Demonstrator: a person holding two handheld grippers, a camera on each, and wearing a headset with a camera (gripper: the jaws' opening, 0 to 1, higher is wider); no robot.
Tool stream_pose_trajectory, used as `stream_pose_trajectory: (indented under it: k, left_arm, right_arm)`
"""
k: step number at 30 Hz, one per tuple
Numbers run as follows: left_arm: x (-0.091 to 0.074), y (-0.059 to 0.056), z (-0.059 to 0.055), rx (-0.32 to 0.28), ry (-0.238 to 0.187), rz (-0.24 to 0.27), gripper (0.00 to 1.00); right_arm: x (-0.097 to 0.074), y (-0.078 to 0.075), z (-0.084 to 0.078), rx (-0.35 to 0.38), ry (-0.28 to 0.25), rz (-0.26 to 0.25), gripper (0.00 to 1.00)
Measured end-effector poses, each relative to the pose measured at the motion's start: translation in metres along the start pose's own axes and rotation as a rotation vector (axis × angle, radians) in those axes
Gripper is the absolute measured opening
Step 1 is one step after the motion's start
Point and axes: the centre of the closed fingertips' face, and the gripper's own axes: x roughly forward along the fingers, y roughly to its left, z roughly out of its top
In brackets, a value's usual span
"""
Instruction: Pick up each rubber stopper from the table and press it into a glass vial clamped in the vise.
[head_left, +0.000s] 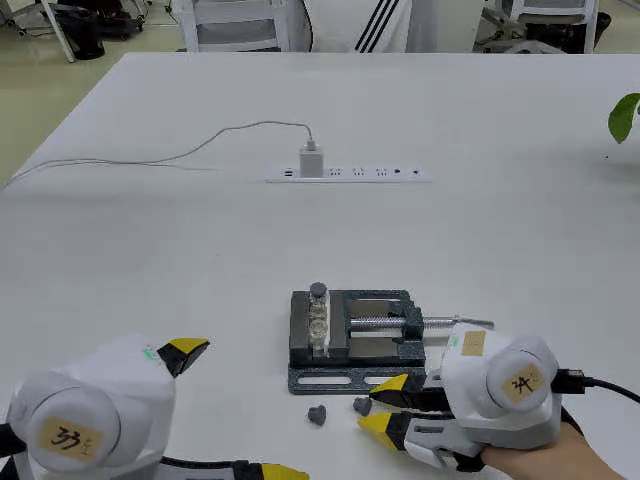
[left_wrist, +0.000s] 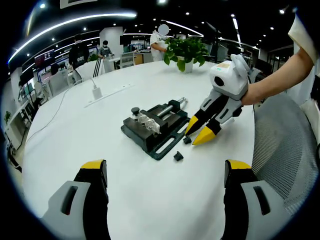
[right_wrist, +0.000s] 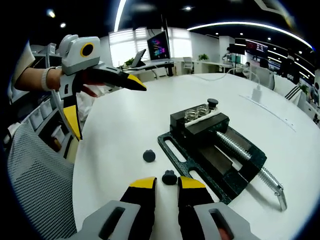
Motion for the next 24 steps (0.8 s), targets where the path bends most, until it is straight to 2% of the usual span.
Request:
stream_pose_trajectory:
  k: [9, 24]
  left_arm:
    - [0.0011, -0.0014, -0.0021, -0.002, 0.004, -0.002, 0.97]
    - [0.0025, -0.0037, -0.0022, -0.004, 0.009, -0.006, 0.97]
  right_arm:
    - [-0.0006, -0.0024, -0.0004, 0.002, -0.003, -0.008, 0.08]
    - [-0.0048, -0.0038, -0.0004, 0.023, -0.003, 0.004, 0.07]
